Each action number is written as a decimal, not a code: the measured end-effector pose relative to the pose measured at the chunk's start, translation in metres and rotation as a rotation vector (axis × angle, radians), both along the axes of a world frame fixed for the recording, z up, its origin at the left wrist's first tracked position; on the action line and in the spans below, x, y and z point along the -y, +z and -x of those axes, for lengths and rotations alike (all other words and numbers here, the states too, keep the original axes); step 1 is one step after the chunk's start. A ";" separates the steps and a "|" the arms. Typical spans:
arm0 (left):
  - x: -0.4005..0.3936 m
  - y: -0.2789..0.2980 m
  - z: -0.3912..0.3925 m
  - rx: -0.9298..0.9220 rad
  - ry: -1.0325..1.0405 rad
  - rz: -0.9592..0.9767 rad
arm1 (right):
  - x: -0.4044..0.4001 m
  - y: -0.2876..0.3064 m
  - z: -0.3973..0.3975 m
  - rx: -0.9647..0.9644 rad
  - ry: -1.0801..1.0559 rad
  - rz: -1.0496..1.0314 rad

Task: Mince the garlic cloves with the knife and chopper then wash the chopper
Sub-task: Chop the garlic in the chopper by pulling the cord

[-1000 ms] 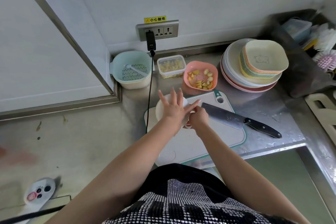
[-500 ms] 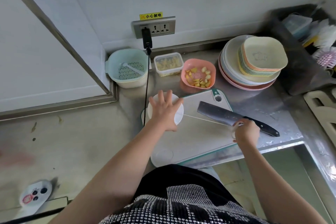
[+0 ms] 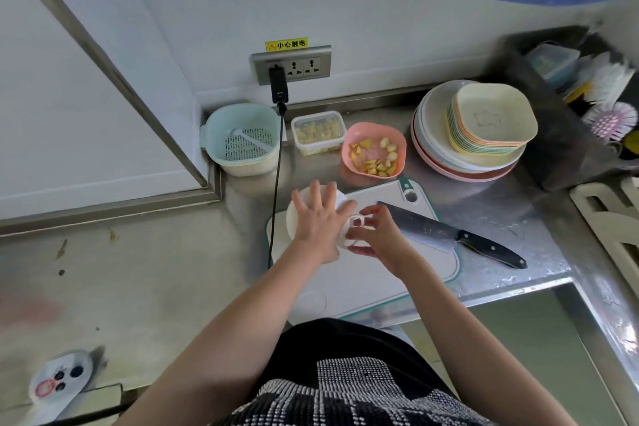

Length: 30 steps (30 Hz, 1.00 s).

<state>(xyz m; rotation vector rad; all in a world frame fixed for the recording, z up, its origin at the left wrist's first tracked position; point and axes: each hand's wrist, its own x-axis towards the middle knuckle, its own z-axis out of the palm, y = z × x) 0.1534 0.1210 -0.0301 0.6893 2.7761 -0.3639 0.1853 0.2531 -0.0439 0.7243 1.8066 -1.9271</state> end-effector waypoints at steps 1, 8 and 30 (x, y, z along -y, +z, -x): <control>0.001 0.000 0.000 -0.003 0.000 -0.002 | -0.004 -0.001 -0.001 0.015 -0.068 0.138; -0.001 -0.004 -0.001 0.001 -0.043 -0.006 | 0.009 -0.007 -0.004 0.077 0.104 -0.081; 0.005 -0.006 -0.001 -0.044 -0.051 -0.086 | -0.113 -0.026 -0.053 0.117 -0.333 -0.796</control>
